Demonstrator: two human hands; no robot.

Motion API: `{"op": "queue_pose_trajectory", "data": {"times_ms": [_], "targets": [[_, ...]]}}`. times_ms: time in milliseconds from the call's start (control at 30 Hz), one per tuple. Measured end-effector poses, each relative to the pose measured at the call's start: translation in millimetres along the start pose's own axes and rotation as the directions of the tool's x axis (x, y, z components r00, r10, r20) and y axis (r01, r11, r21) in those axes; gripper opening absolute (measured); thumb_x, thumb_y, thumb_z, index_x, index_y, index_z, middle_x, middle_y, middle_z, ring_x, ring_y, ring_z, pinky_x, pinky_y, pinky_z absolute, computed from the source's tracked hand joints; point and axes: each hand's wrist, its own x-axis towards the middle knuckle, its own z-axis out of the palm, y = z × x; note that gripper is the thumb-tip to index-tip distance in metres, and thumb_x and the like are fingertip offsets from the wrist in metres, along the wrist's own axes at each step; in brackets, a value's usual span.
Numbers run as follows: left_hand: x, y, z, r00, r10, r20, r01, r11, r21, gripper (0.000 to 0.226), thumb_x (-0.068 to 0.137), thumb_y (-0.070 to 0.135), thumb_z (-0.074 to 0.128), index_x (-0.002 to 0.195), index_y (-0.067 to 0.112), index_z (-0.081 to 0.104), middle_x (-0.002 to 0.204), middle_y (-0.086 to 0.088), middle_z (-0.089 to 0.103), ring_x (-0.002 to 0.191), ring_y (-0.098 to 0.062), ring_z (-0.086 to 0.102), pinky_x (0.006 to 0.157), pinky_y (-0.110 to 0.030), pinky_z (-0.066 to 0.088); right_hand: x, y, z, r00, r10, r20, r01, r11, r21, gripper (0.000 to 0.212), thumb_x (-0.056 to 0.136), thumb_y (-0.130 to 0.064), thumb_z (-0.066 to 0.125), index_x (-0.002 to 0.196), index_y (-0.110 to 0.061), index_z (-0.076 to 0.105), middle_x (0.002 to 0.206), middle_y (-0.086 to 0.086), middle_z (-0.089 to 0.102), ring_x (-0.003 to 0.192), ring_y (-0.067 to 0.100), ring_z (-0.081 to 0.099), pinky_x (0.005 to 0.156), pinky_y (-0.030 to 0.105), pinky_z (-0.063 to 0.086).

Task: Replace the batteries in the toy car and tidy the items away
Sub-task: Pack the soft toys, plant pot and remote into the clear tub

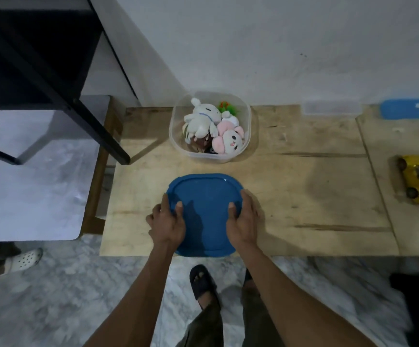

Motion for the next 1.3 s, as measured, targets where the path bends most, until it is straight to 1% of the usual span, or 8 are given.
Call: {"op": "queue_pose_trajectory", "data": {"times_ms": [233, 367, 467, 533, 667, 933, 1167, 1300], "targets": [[-34, 16, -26, 0.966, 0.167, -0.199, -0.185, 0.98, -0.074, 0.059, 0.1, 0.052, 0.038, 0.15, 0.02, 0.039, 0.138, -0.019, 0.049, 0.123, -0.04, 0.039, 0.098, -0.053, 0.039, -28, -23, -20, 0.98, -0.08, -0.182, 0.09, 0.995, 0.044, 0.05, 0.101, -0.035, 0.05, 0.149, -0.026, 0.038, 0.152, 0.001, 0.042, 0.142, 0.021, 0.034, 0.115, 0.043, 0.034], [-20, 54, -52, 0.921, 0.267, -0.283, -0.312, 0.941, -0.128, 0.059, 0.1, 0.051, 0.037, 0.149, 0.019, 0.042, 0.134, -0.018, 0.053, 0.121, -0.039, 0.041, 0.1, -0.049, 0.035, -15, -63, -43, 0.947, -0.184, -0.265, 0.194, 0.981, 0.013, 0.049, 0.101, -0.032, 0.05, 0.148, -0.022, 0.04, 0.149, 0.0, 0.046, 0.137, 0.022, 0.04, 0.11, 0.034, 0.036], [1, 88, -69, 0.891, 0.318, -0.323, -0.378, 0.915, -0.142, 0.058, 0.103, 0.052, 0.037, 0.15, 0.018, 0.04, 0.138, -0.017, 0.052, 0.127, -0.038, 0.039, 0.103, -0.047, 0.033, 9, -99, -58, 0.927, -0.227, -0.3, 0.239, 0.971, 0.005, 0.049, 0.101, -0.029, 0.05, 0.149, -0.02, 0.04, 0.15, 0.001, 0.045, 0.138, 0.021, 0.039, 0.104, 0.022, 0.028], [20, 107, -76, 0.875, 0.343, -0.341, -0.405, 0.905, -0.129, 0.06, 0.102, 0.054, 0.035, 0.15, 0.017, 0.04, 0.14, -0.017, 0.051, 0.129, -0.039, 0.037, 0.105, -0.049, 0.033, 29, -118, -64, 0.917, -0.247, -0.315, 0.259, 0.966, -0.003, 0.05, 0.102, -0.029, 0.049, 0.149, -0.02, 0.039, 0.151, 0.001, 0.044, 0.139, 0.02, 0.039, 0.106, 0.022, 0.029], [60, 130, -76, 0.879, 0.355, -0.319, -0.396, 0.915, -0.072, 0.064, 0.101, 0.055, 0.031, 0.152, 0.018, 0.035, 0.14, -0.017, 0.052, 0.127, -0.039, 0.037, 0.104, -0.052, 0.035, 74, -137, -63, 0.92, -0.257, -0.294, 0.262, 0.965, -0.024, 0.05, 0.103, -0.033, 0.046, 0.151, -0.023, 0.036, 0.153, -0.001, 0.041, 0.138, 0.021, 0.04, 0.107, 0.033, 0.037], [132, 146, -50, 0.906, 0.325, -0.272, -0.321, 0.945, 0.058, 0.07, 0.098, 0.058, 0.022, 0.15, 0.014, 0.038, 0.143, -0.015, 0.052, 0.125, -0.038, 0.045, 0.108, -0.046, 0.029, 161, -140, -36, 0.95, -0.241, -0.201, 0.232, 0.97, -0.068, 0.05, 0.103, -0.032, 0.045, 0.15, -0.018, 0.038, 0.148, 0.008, 0.043, 0.133, 0.028, 0.045, 0.103, 0.04, 0.042], [166, 154, -39, 0.917, 0.302, -0.259, -0.266, 0.949, 0.168, 0.06, 0.106, 0.045, 0.032, 0.149, 0.004, 0.039, 0.148, -0.02, 0.047, 0.123, -0.041, 0.046, 0.103, -0.05, 0.036, 194, -133, -14, 0.964, -0.223, -0.145, 0.181, 0.949, -0.257, 0.059, 0.104, -0.045, 0.032, 0.156, -0.018, 0.025, 0.159, 0.006, 0.023, 0.144, 0.028, 0.027, 0.113, 0.042, 0.033], [166, 146, -29, 0.908, 0.317, -0.272, -0.29, 0.947, 0.135, 0.066, 0.104, 0.048, 0.022, 0.147, 0.0, 0.04, 0.146, -0.022, 0.047, 0.125, -0.04, 0.043, 0.105, -0.052, 0.038, 196, -127, -10, 0.965, -0.234, -0.119, 0.19, 0.936, -0.297, 0.061, 0.104, -0.046, 0.028, 0.157, -0.017, 0.018, 0.162, 0.004, 0.017, 0.144, 0.027, 0.026, 0.109, 0.042, 0.038]]}}
